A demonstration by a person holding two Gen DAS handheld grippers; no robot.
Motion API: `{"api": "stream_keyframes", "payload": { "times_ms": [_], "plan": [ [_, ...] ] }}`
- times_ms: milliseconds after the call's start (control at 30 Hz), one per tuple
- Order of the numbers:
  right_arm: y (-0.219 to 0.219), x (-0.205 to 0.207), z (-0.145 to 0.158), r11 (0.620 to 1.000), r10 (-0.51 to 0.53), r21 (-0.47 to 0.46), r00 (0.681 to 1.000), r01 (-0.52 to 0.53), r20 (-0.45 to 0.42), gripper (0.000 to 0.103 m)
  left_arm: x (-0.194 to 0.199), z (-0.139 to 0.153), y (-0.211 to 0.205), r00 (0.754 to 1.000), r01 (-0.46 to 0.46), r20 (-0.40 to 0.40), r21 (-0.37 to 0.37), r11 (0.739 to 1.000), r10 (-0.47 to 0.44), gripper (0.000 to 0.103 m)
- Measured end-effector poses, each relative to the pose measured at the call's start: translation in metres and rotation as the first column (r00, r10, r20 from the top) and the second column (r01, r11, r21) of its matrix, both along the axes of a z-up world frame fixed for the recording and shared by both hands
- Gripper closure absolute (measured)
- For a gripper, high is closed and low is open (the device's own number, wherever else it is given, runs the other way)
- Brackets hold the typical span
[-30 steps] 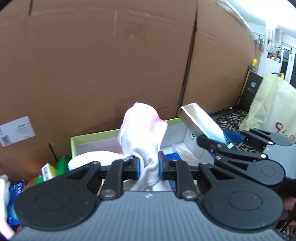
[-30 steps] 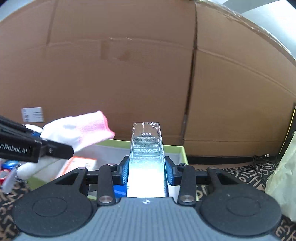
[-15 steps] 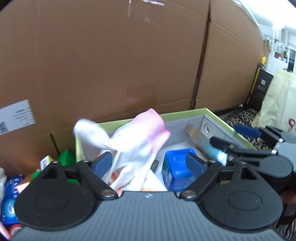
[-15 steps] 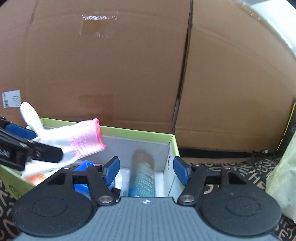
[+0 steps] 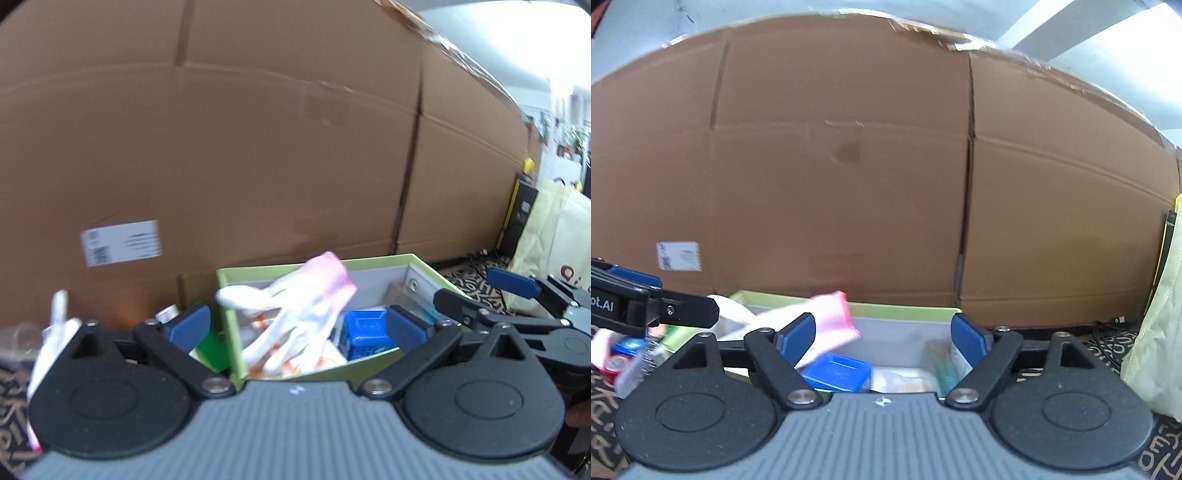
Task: Organize objects
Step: 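Carry VIVX box and glove into the shoebox and release both, then grasp the clear plastic tube with the right tool while the left tool grasps the pink-cuffed glove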
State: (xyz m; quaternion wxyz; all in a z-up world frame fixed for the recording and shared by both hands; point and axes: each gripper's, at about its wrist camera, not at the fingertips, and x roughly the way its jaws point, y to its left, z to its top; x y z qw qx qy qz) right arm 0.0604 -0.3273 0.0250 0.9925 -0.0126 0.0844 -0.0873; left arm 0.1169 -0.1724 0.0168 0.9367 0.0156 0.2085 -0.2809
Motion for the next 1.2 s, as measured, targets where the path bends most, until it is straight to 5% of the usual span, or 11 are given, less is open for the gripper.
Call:
{"api": "stream_keyframes", "payload": {
  "times_ms": [300,567,733,967,1067,1133,1200],
  "plan": [
    [0.051,-0.029,-0.02,0.99,0.129,0.064,0.991,-0.126,-0.039,0.016,-0.031,-0.029,0.069,0.983,-0.171,-0.058,0.022,0.985,0.172,0.0],
    [0.112,-0.018,-0.048,0.955,0.286,0.122,0.946,-0.269,-0.154,0.016,-0.033,-0.062,0.135,0.937,-0.308,-0.151,0.065,0.949,0.314,0.0],
    [0.149,-0.013,-0.052,0.931,0.361,0.127,0.915,-0.342,-0.18,0.016,-0.013,-0.065,0.17,0.904,-0.398,-0.132,0.085,0.913,0.406,0.0],
    [0.173,-0.011,-0.051,0.921,0.388,0.116,0.894,-0.371,-0.224,0.023,0.051,-0.072,0.193,0.889,-0.416,-0.185,0.055,0.908,0.418,0.002],
    [0.182,-0.002,-0.051,0.919,0.395,0.112,0.884,-0.378,-0.251,0.032,0.079,-0.081,0.195,0.89,-0.388,-0.248,0.032,0.921,0.384,0.011],
    [0.188,0.007,-0.051,0.917,0.4,0.115,0.878,-0.383,-0.262,0.034,0.093,-0.089,0.196,0.888,-0.358,-0.303,0.018,0.934,0.346,0.029],
    [0.194,0.018,-0.051,0.915,0.403,0.121,0.874,-0.384,-0.271,0.037,0.1,-0.095,0.201,0.888,-0.316,-0.361,-0.029,0.948,0.285,0.061]
  ]
}}
